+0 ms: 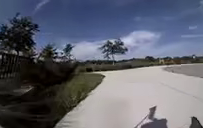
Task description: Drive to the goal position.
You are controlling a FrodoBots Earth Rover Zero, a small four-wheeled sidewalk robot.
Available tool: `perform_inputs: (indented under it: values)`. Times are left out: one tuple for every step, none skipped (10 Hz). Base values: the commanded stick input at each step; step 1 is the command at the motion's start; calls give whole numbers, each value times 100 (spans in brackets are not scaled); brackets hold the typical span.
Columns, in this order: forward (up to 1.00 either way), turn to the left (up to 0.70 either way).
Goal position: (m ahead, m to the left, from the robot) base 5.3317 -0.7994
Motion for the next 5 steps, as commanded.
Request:
perform_inputs:
  values:
    - [85,-34]
    - [85,-34]
    - [85,-34]
    - [85,-34]
    - [85,-34]
